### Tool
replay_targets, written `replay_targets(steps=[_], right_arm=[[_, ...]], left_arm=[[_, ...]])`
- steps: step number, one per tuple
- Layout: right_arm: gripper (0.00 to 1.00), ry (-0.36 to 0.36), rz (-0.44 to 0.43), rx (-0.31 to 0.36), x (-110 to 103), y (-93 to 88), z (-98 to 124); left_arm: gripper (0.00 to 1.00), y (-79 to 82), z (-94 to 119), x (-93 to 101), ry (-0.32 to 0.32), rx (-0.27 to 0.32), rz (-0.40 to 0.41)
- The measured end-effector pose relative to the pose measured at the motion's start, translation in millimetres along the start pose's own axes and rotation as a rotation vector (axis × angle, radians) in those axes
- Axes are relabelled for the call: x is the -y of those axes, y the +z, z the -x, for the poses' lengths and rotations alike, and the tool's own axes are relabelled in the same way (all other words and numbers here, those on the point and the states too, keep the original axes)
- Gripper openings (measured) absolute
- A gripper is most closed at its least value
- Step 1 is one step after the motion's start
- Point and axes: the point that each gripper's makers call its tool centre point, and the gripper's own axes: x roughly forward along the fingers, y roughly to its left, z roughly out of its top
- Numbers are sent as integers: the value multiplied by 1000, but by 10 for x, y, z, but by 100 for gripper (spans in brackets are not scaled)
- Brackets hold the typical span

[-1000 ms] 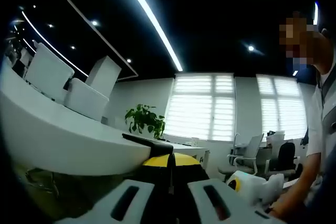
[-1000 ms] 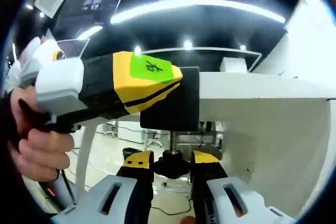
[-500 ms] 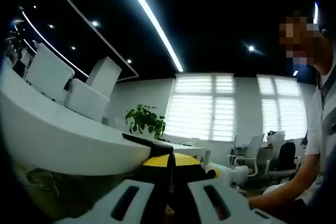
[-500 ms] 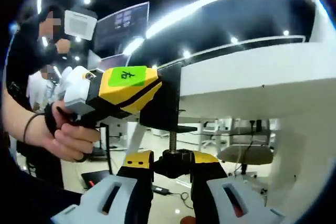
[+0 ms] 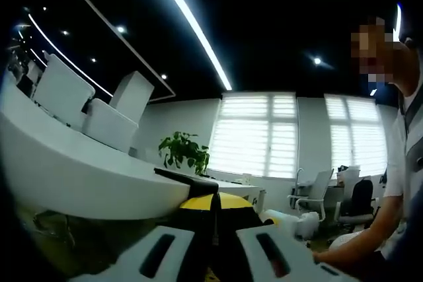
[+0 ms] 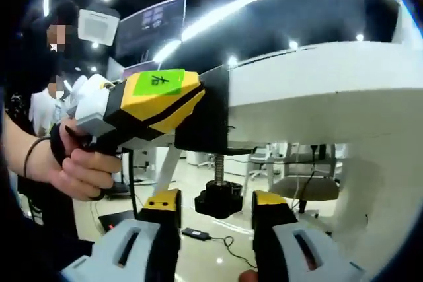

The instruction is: Clamp the fixed fixture on the desktop, loosen the retaining clip, secure it to the edge of the desk, and tighten the retaining clip.

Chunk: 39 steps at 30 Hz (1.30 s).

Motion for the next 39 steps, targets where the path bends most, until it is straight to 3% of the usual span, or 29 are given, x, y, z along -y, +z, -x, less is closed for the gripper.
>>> replay_targets(steps=[2,4,7,11,17,20,21,22,28,30,33,35,39], right_arm=[[46,-90,-19,10,0,10,52],[46,-227,-47,9,65,-4,180],[46,-378,-89,-45,44,-105,368],[45,-446,3,-50,-35,-18,451],[40,-482,37,-23,112,80,249],[38,-477,21,-43,169,12,167],[38,-438,-47,-45,120,-35,103],[38,-423,-57,-42,108,-41,70],[30,-401,3,-25,103,21,5],[27,-362,-77,-22,90,32,-1],[24,-323,-105,-32,130,27,-9],[24,-278,-53,-35,121,36,-23],[24,-196,-34,-24,112,37,-30]], left_arm=[[2,0,1,2,-1,1,-1],[2,-1,2,6,-2,-3,-4],[2,-1,3,5,-2,-5,-4],[2,3,4,2,4,0,5],[2,3,5,-6,12,2,10],[2,0,6,0,9,-2,7],[2,0,6,4,8,-2,7],[2,-1,7,9,7,-2,7],[2,-12,11,41,4,-1,2],[2,-6,12,56,3,5,0],[2,-4,13,65,0,7,-1],[2,-8,16,72,1,2,-3],[2,-15,21,80,1,-10,-7]])
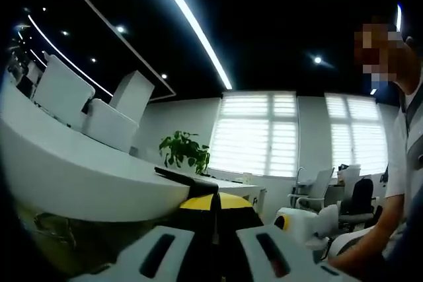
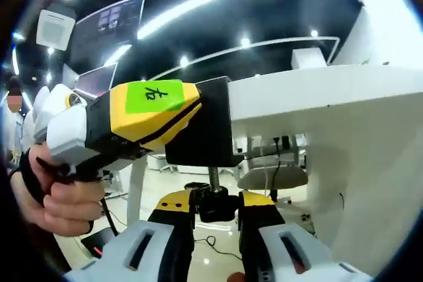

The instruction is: Clamp the fixed fixture on the desktop, loosen the retaining clip, secure it to the edge of the desk, and tighten the retaining clip.

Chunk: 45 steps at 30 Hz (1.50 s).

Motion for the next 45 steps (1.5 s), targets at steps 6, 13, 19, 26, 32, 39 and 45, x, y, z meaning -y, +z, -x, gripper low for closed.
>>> replay_targets(steps=[6,13,19,26,32,39,45], right_arm=[[24,183,189,-50,-41,-31,30],[24,396,145,-74,-103,-41,7],[24,532,133,-103,-138,-55,45],[27,509,189,-178,-155,-227,94],[47,235,34,-123,42,-251,257],[46,-235,-2,24,181,17,674],[45,-266,196,69,-68,267,536]], left_arm=[[2,-14,6,15,0,-12,-2],[2,-18,11,28,-2,-6,-3],[2,-22,12,43,-2,-13,-4],[2,-15,13,38,-6,7,0],[2,-17,14,44,-12,-7,-16],[2,-10,9,42,-11,3,-12],[2,-2,5,22,-3,16,13]])
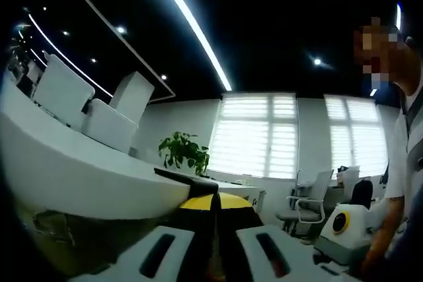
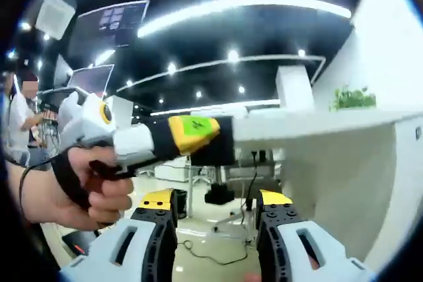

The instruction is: Clamp the fixed fixture on the desktop, loosen the retaining clip, secure it to the edge of the desk, and tighten the retaining clip.

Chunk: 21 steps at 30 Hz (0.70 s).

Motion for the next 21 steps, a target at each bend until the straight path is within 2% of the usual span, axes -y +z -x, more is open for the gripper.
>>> replay_targets(steps=[3,4,7,10,13,18,21], right_arm=[[44,-29,-24,-28,-13,-101,-156],[43,-48,-25,-60,16,-177,-194],[43,-51,-41,-79,12,-261,-292],[39,-59,-32,-101,7,-349,-410],[28,-57,-40,-102,-7,-367,-478],[26,-37,-53,-97,-28,-360,-484],[26,1,-58,-87,-31,-357,-478]], left_arm=[[2,4,-7,-45,3,-1,3],[2,5,-9,-51,3,-2,5],[2,5,-13,-65,2,-8,1],[2,7,-16,-79,0,-4,2],[2,14,-18,-83,0,-2,2],[2,11,-22,-93,-4,-12,-5],[2,8,-21,-99,-4,-13,-6]])
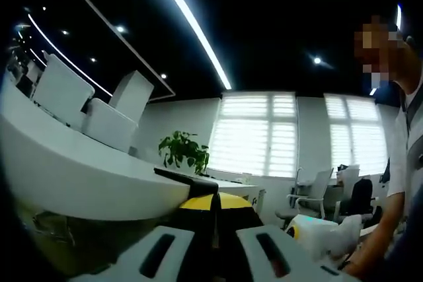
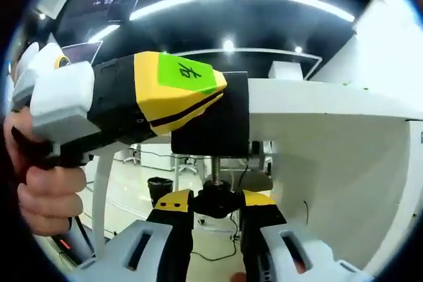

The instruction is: Clamp the fixed fixture on the desktop, loosen the retaining clip, secure it to the edge of the desk, and tighten the retaining clip.

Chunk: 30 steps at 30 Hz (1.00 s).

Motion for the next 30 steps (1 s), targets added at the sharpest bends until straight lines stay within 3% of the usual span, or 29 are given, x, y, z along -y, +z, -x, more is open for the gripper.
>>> replay_targets(steps=[5,6,8,12,16,20,24,30], right_arm=[[26,153,-47,56,-68,16,-18],[26,217,-67,69,-75,10,-16],[26,269,-64,74,-84,12,-13],[25,455,-71,65,-132,14,-12],[25,572,-79,62,-168,14,-11],[25,631,-58,49,-180,11,-25],[26,677,-94,49,-185,-5,-36],[29,611,-92,43,-172,-50,38]], left_arm=[[2,4,-2,1,1,2,-1],[2,6,-2,-1,2,1,-1],[2,2,2,5,1,-1,-1],[2,1,6,15,-1,1,-1],[2,6,5,16,-3,1,-3],[2,2,6,25,-5,-3,-5],[2,0,6,26,-3,-4,-6],[2,-1,7,36,0,-6,-1]])
